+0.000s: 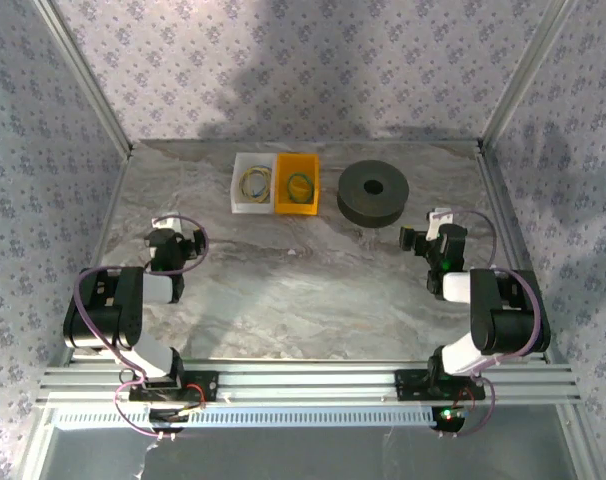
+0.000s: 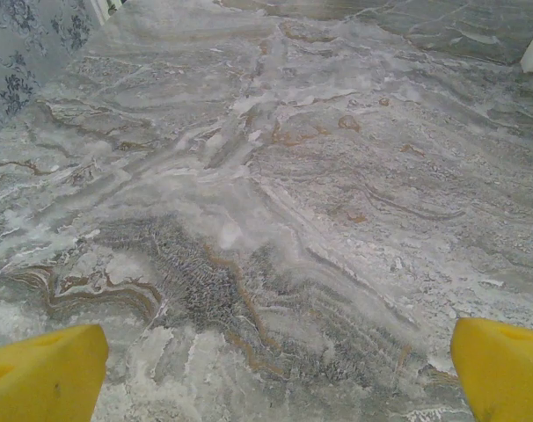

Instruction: Wrap the cables

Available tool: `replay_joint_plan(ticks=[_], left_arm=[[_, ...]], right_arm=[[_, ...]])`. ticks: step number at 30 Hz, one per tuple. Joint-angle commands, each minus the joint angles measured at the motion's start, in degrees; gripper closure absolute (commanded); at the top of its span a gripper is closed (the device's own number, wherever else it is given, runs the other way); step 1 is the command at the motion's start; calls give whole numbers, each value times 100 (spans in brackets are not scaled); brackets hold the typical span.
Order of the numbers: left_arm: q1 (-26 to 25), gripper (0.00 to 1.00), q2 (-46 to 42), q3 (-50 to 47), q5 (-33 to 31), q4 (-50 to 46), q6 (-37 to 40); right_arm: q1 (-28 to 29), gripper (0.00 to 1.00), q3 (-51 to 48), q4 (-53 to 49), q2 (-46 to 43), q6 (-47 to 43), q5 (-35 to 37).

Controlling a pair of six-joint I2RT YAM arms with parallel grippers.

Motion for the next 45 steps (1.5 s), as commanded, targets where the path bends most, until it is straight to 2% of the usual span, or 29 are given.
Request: replay_joint_plan(ticks=[1,24,26,28,31,35,36,38,41,45], left_arm=[[16,0,-79,92,-34,182,78],[14,0,-79,92,-27,180,74],[16,0,-89,89,-40,210,72],[16,0,-320,250,-131,-280,28],[12,0,-694,669,-182,-1433,-19],[10,0,-928,651,-285,-1650,-31],[11,0,-1001,807,-318,-2078,-97],[16,1,-1113,1393,-441,-3393,-265],[16,1,-1020,2334,-723,-5250,-704],[15,2,-693,3308,-209,-7172,-959]], right_arm=[[-26,0,8,99,12,-83,-47],[6,0,11,107,-5,-92,28],[75,0,285,-582,-228,-132,164],[149,0,736,-1548,-480,-144,278],[228,0,787,-1769,-816,-239,392],[184,0,972,-2563,-1352,-189,318],[111,0,1165,-2994,-1438,-65,193],[-151,0,1616,-3751,-1428,271,-401],[-669,0,2512,-4781,-967,779,-1953],[-913,0,3942,-6261,149,828,-3093]])
